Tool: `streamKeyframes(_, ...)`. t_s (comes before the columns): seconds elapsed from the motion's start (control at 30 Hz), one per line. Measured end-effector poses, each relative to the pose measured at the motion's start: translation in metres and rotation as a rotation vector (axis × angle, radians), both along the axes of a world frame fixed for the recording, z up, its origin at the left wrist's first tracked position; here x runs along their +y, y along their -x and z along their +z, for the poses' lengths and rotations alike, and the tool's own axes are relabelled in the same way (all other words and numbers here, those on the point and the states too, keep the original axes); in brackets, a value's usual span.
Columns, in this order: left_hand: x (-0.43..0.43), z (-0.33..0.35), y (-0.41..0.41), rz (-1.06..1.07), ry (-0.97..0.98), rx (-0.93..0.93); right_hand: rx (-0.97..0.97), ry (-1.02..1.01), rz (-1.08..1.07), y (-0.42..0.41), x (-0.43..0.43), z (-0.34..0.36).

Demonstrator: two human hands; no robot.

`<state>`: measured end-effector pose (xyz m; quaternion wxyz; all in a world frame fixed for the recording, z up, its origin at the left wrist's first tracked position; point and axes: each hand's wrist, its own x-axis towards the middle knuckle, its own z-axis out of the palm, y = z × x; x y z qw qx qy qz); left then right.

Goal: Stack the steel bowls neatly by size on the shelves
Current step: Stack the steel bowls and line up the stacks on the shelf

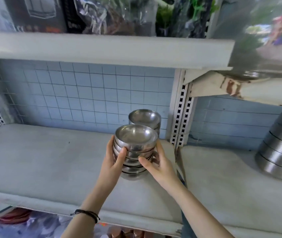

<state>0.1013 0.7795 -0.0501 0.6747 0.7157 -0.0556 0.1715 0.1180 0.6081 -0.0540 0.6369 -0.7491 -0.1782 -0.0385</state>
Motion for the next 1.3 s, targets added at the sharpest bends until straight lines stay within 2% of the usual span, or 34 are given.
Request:
streamKeyframes(0.37, 0.078, 0.003, -0.01, 0.044, -0.011, 0.038, -0.033, -0.029, 0.032, -0.018, 0.08, 0.002)
streamKeyframes(0.57, 0.111, 0.0, -0.041, 0.051, -0.014, 0.09, -0.028, -0.011, 0.055, -0.05, 0.111, 0.004)
streamKeyframes(1.0, 0.123, 0.005, -0.095, -0.004, -0.01, 0.133, 0.018, 0.016, 0.001, -0.102, 0.127, 0.003)
streamKeyframes(1.3, 0.134, -0.004, -0.115, 0.039, -0.038, 0.153, 0.098, 0.016, 0.036, -0.119, 0.136, 0.002)
